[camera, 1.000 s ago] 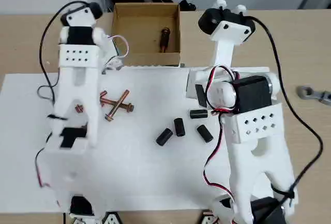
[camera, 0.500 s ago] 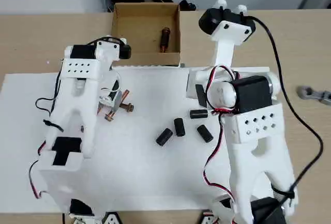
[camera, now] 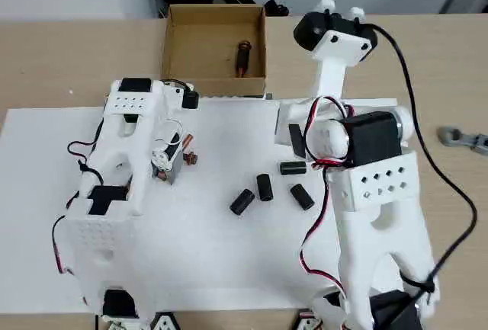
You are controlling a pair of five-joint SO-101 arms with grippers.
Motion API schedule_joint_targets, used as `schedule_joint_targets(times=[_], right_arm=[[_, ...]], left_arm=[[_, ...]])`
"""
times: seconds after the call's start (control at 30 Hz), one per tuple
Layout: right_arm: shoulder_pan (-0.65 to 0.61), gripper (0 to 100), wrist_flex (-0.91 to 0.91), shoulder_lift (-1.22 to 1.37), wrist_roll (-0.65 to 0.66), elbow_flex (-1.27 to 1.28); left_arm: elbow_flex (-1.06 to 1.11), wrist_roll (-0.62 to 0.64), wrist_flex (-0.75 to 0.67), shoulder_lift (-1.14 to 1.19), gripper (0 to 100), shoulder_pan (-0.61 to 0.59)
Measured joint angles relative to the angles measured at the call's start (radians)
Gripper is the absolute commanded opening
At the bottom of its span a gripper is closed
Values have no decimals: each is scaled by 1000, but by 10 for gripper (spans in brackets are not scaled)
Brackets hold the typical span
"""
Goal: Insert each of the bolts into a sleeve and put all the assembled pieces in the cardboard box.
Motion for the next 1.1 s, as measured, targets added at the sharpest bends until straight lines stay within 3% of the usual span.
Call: schedule_joint_targets(times=[0.23, 0.43, 0.7, 0.87, 1.0, 1.1], right_arm=[[2, 5, 0, 0, 0, 0], [2, 5, 0, 0, 0, 0], [0, 5, 0, 0, 0, 0], [0, 5, 0, 0, 0, 0], [0, 5, 0, 0, 0, 0], [0, 5, 0, 0, 0, 0]], left_arm=[[-2, 2, 0, 8, 42, 3], [-2, -81, 2, 8, 6, 3], [-17, -348, 51, -32, 6, 0], [-6, -574, 54, -201, 5, 0], [94, -798, 54, -347, 5, -5], [187, -885, 54, -411, 5, -3]])
